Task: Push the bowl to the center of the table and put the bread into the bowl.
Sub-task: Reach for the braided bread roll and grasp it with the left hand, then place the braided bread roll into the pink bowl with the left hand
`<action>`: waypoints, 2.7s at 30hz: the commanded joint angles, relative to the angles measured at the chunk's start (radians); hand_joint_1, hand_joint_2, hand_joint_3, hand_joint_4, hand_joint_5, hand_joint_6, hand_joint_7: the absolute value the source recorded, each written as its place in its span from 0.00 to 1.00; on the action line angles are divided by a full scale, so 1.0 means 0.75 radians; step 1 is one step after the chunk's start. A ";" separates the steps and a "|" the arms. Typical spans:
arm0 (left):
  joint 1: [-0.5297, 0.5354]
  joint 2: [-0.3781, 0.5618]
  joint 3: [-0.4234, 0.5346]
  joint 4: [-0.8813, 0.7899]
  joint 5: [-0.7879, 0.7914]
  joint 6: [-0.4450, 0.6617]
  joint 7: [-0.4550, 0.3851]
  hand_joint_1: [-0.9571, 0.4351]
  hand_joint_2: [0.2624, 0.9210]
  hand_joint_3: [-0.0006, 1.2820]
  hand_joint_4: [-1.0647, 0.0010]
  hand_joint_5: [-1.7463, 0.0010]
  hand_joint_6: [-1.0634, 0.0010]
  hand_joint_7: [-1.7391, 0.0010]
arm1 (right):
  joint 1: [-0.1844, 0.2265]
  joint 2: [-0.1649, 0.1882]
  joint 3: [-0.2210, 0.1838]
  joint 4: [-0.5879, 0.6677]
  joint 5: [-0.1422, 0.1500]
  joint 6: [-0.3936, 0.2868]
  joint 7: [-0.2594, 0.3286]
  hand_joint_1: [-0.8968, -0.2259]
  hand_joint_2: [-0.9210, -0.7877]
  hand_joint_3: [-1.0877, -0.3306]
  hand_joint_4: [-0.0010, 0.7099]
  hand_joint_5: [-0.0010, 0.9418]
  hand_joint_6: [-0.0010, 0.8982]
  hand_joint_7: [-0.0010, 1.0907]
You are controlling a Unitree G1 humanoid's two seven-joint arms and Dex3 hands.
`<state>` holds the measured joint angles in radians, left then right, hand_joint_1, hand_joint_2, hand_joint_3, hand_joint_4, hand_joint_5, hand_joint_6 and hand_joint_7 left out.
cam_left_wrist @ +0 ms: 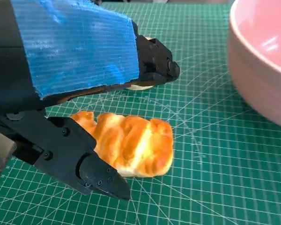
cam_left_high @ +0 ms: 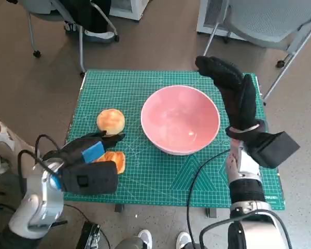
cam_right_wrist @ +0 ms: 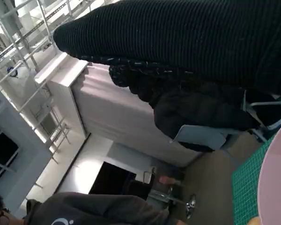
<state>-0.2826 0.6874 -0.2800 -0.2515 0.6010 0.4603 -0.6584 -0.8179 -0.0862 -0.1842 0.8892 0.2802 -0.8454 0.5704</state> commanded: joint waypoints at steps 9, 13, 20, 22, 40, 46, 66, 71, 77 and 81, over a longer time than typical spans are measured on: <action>-0.069 -0.043 -0.061 0.171 0.044 -0.021 0.008 0.55 0.66 0.01 0.86 1.00 0.73 1.00 | 0.034 -0.008 -0.008 0.003 0.013 0.022 0.028 0.32 0.00 0.35 0.27 0.00 0.18 0.21; -0.082 -0.053 -0.075 0.216 0.052 -0.023 0.009 0.54 0.66 0.01 0.85 1.00 0.73 1.00 | 0.035 -0.011 -0.011 0.004 0.013 0.020 0.031 0.32 0.00 0.35 0.27 0.00 0.18 0.22; -0.101 -0.065 -0.096 0.264 0.058 -0.011 0.004 0.54 0.66 0.00 0.85 1.00 0.73 1.00 | 0.037 -0.012 -0.014 0.001 0.013 0.020 0.034 0.32 0.00 0.35 0.27 0.00 0.17 0.23; -0.101 -0.066 -0.099 0.267 0.060 -0.006 0.001 0.54 0.66 0.00 0.85 1.00 0.73 1.00 | 0.039 -0.012 -0.014 -0.004 0.014 0.022 0.035 0.32 0.00 0.35 0.27 0.00 0.17 0.23; -0.107 -0.074 -0.108 0.336 0.052 -0.016 0.002 0.56 0.67 0.00 0.82 0.99 0.70 0.99 | 0.034 -0.007 -0.015 -0.001 0.023 0.027 0.034 0.33 0.00 0.34 0.26 0.00 0.15 0.26; -0.110 -0.092 -0.119 0.402 0.076 -0.012 0.056 0.62 0.68 0.00 0.65 0.97 0.62 0.98 | 0.031 -0.005 -0.015 -0.004 0.025 0.031 0.032 0.34 0.00 0.34 0.26 0.00 0.14 0.27; -0.060 -0.125 -0.127 0.526 0.134 -0.141 0.317 0.69 0.77 0.26 0.35 0.25 0.36 0.41 | 0.036 -0.006 -0.021 -0.038 0.044 0.054 0.017 0.37 0.00 0.33 0.26 0.01 0.08 0.36; -0.055 -0.122 -0.118 0.512 0.120 -0.145 0.307 0.69 0.81 0.22 0.34 0.26 0.37 0.40 | 0.037 -0.005 -0.023 -0.040 0.048 0.060 0.020 0.37 0.00 0.33 0.26 0.01 0.07 0.37; -0.056 -0.117 -0.116 0.504 0.120 -0.148 0.295 0.69 0.82 0.22 0.34 0.26 0.37 0.40 | 0.035 -0.003 -0.024 -0.034 0.050 0.062 0.026 0.37 0.00 0.33 0.26 0.01 0.07 0.38; -0.055 -0.117 -0.114 0.497 0.122 -0.143 0.290 0.69 0.85 0.18 0.35 0.26 0.37 0.41 | 0.033 -0.003 -0.023 -0.030 0.049 0.061 0.026 0.37 0.00 0.33 0.26 0.01 0.06 0.38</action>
<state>-0.3618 0.6025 -0.3562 0.1175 0.7008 0.3457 -0.4079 -0.8124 -0.0898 -0.1971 0.8579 0.3122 -0.8137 0.5878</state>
